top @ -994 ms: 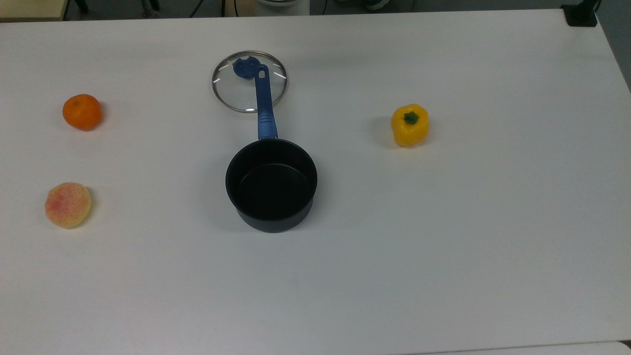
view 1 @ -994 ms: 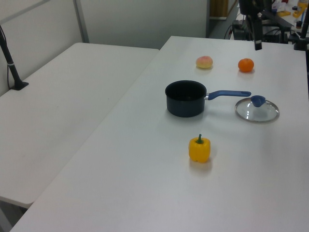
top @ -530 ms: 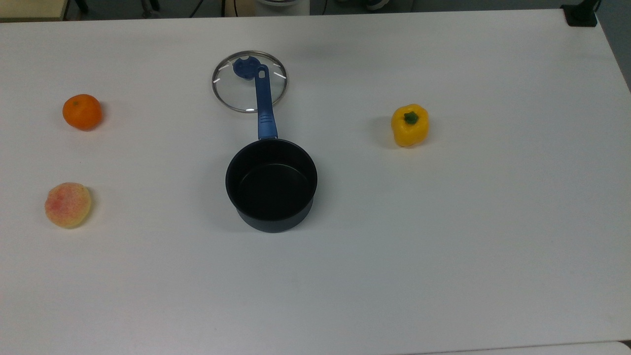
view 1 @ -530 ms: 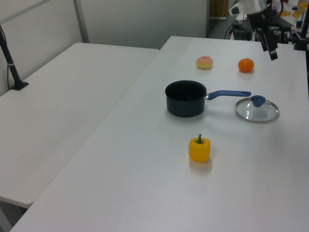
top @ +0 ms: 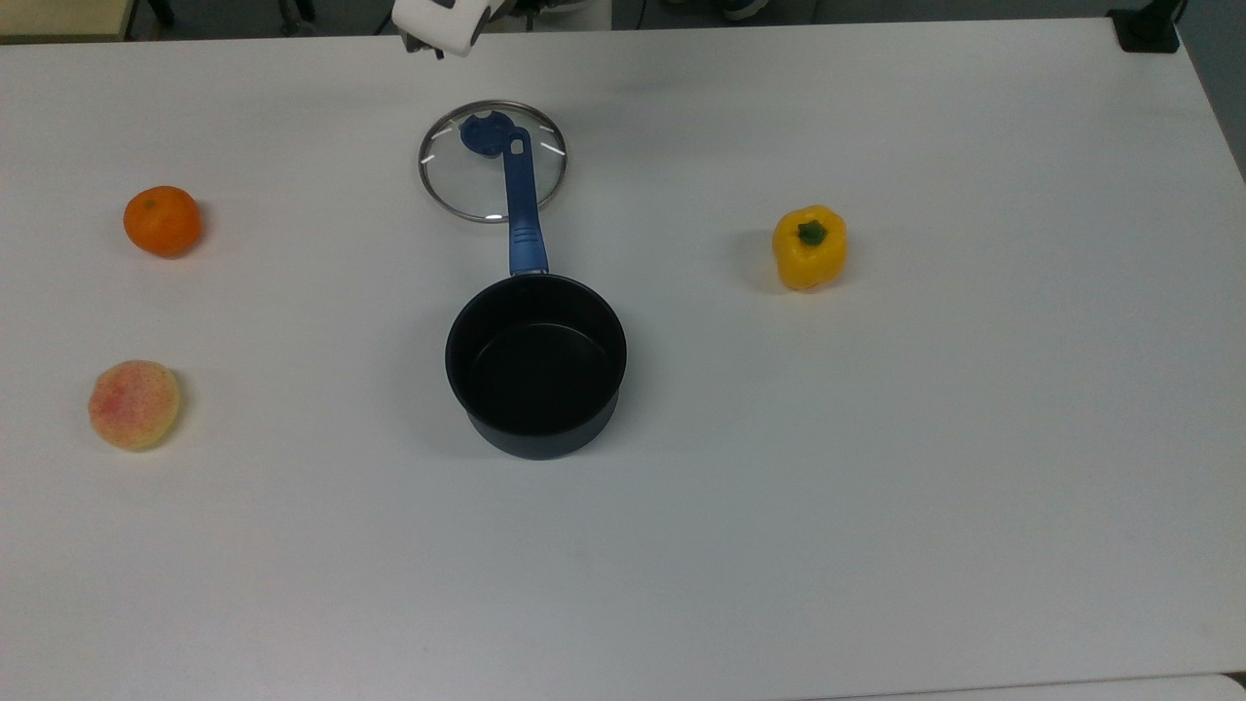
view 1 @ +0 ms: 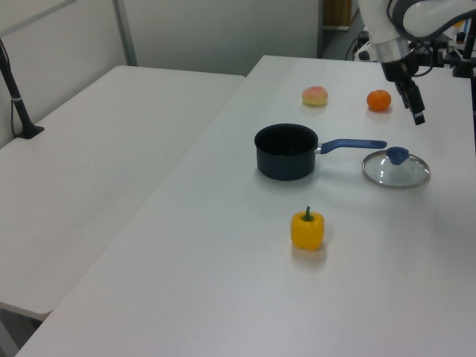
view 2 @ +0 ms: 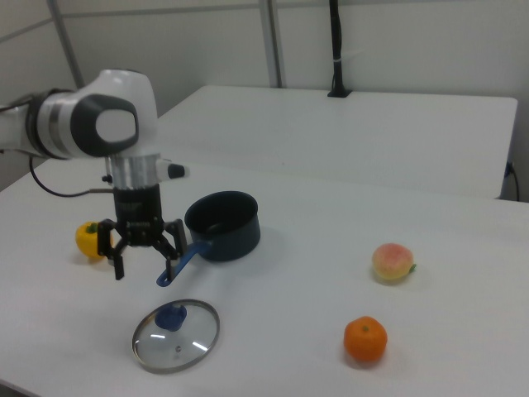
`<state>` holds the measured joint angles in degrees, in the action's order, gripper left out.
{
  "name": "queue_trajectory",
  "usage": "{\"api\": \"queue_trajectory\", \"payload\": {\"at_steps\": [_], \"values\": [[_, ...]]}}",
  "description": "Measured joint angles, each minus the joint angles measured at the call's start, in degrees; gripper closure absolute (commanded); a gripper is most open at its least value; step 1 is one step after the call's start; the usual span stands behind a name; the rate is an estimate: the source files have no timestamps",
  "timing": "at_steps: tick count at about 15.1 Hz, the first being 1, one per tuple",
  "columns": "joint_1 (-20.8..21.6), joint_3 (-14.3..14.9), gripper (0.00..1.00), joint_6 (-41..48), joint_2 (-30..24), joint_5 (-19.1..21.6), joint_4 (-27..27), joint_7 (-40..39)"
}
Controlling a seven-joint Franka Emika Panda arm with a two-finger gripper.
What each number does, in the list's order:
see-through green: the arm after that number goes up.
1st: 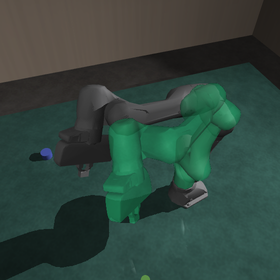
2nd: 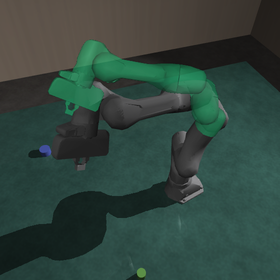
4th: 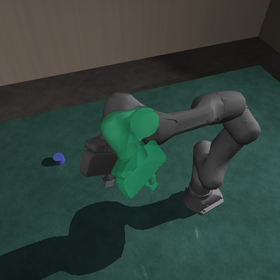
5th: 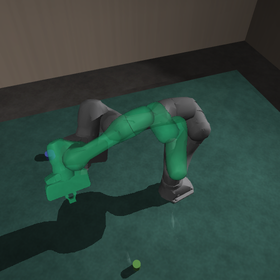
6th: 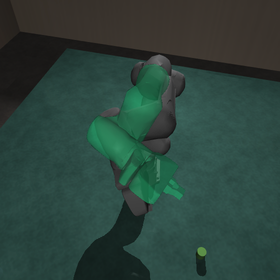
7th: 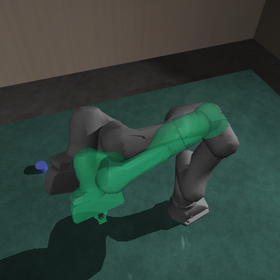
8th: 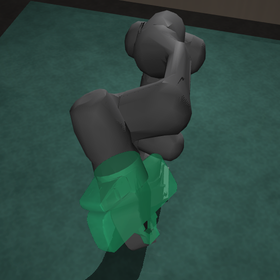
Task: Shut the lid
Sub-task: 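Move the gripper over the glass lid and lower onto its blue knob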
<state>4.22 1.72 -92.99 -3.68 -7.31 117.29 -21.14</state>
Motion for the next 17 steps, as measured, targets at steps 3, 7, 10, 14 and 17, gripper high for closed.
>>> {"api": "queue_trajectory", "payload": {"at_steps": [3,7,10,14,17], "values": [[-1.4,0.1,0.00,-8.2,-0.2,0.0,4.9,2.0],[-1.7,0.1,0.00,-18.0,-0.4,0.0,9.8,7.0],[-1.7,0.1,0.00,-25.9,-0.5,0.0,14.0,11.4],[-1.7,0.1,0.00,-30.9,-0.5,0.0,17.3,12.9],[-1.6,0.1,0.05,-31.8,-0.5,0.0,17.7,13.1]]}}
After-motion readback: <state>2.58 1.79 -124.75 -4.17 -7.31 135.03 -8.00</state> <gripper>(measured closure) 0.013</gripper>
